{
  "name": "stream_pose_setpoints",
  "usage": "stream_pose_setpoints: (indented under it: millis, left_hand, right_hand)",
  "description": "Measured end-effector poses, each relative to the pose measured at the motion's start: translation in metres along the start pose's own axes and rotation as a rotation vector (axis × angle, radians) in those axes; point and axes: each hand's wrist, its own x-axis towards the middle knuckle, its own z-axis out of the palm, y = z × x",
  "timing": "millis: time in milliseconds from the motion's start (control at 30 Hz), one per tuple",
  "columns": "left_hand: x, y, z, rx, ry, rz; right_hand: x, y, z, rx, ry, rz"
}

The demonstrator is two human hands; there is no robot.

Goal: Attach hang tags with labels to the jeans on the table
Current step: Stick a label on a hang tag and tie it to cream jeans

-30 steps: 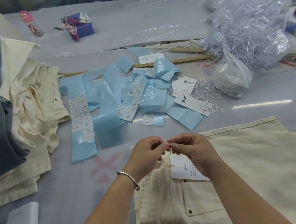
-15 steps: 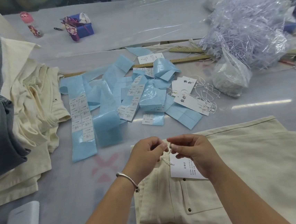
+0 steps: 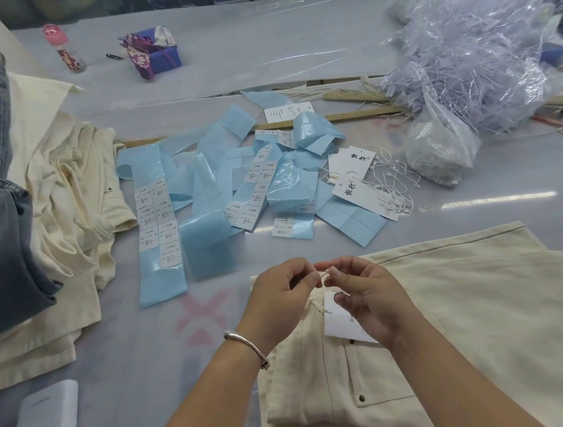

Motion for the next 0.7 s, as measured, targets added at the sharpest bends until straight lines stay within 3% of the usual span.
stream_pose_setpoints:
  millis: [333, 700]
  left_hand:
    - [0.0020, 0.0062, 0.0002, -0.059, 0.006, 0.025]
    - [-0.0003, 0.0073, 0.0030, -0.241, -0.028, -0.097]
  right_hand:
    - [0.0012, -0.0036, 0.0058, 0.223, -0.034, 0.120]
    - [0.0019, -0.0091, 0.0024, 0.063, -0.080, 0.059]
